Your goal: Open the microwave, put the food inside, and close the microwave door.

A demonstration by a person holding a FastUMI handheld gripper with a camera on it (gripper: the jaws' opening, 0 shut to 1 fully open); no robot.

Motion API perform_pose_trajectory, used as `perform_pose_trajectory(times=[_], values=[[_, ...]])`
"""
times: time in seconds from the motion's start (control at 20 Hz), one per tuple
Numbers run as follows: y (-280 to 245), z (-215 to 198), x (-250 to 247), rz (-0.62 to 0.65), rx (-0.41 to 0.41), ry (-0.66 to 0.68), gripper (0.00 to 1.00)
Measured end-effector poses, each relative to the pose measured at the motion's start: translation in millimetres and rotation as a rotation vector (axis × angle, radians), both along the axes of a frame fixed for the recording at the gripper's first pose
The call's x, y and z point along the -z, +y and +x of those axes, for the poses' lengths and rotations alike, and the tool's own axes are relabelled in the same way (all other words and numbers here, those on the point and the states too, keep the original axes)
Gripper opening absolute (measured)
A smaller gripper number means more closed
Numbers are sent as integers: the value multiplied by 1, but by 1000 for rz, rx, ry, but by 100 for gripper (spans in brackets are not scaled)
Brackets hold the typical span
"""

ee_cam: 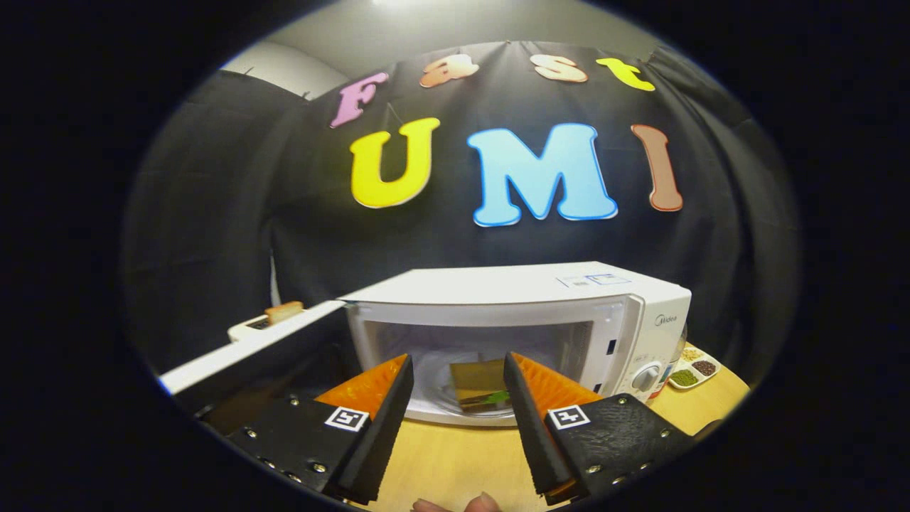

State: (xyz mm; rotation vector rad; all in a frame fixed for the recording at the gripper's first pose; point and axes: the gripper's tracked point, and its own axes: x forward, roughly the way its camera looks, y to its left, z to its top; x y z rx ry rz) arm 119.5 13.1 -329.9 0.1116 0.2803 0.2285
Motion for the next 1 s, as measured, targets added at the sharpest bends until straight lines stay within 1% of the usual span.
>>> perform_pose_trajectory(times=[0.15, 0.2, 0.3, 0.45, 0.55, 0.65, 0.7, 0.8, 0.85, 0.9, 0.95, 1.0], values=[[21, -56, -29, 69, -94, 17, 77], [28, -75, -40, 91, -129, 9, 77], [49, -114, -62, 128, -224, -22, 77], [70, -169, -81, 141, -323, -61, 77], [98, -202, -85, 157, -420, -69, 77], [128, -231, -79, 140, -505, -77, 77], [139, -240, -76, 126, -524, -88, 77], [158, -252, -62, 113, -535, -87, 75], [163, -250, -52, 102, -503, -78, 56], [173, -248, -43, 106, -488, -62, 37], [186, -251, -35, 113, -500, -45, 18], [194, -249, -24, 101, -491, -27, 18]])
